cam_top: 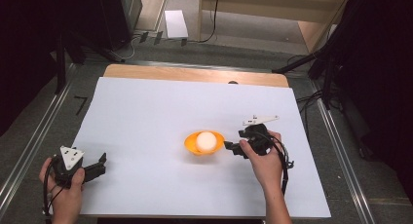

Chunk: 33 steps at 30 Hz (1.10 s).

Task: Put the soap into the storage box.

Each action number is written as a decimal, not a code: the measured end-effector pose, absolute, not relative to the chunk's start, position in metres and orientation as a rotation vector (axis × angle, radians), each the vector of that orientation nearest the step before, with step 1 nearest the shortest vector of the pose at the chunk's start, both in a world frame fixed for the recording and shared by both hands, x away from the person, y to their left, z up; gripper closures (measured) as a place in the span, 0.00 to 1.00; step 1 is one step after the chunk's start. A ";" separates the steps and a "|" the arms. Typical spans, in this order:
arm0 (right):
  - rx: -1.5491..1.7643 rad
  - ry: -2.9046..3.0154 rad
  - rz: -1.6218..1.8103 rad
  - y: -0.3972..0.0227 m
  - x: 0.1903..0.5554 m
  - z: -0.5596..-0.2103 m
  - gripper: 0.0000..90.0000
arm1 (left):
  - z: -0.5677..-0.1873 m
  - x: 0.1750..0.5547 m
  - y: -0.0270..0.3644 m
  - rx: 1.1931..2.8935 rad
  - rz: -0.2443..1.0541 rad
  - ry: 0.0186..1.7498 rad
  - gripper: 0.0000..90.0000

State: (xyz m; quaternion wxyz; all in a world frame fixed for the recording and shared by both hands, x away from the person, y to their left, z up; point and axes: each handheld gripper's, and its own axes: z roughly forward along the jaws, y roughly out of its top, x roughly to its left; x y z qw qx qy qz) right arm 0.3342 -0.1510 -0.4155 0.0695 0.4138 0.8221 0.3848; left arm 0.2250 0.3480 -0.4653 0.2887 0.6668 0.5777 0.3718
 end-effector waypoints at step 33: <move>1.345 2.427 1.112 -0.192 0.324 -0.434 0.26 | -0.465 0.225 0.348 1.782 0.995 1.540 0.10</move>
